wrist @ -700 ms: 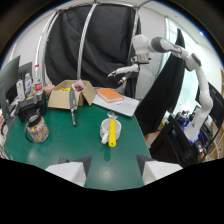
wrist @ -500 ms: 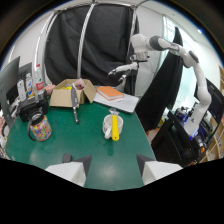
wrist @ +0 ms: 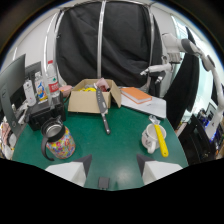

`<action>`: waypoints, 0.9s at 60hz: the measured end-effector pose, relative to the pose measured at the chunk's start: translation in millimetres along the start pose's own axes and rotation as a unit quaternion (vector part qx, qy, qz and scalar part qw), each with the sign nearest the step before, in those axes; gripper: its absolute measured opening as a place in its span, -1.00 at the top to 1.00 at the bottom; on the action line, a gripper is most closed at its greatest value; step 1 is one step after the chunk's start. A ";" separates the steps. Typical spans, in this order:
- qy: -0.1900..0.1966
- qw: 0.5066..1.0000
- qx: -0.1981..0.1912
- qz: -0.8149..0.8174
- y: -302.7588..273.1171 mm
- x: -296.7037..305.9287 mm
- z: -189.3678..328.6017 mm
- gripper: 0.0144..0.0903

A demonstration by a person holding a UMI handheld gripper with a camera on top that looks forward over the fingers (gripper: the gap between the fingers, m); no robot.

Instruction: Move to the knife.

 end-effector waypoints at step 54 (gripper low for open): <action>-0.026 1.000 0.015 0.007 -79.1 -52.4 215.2 -0.88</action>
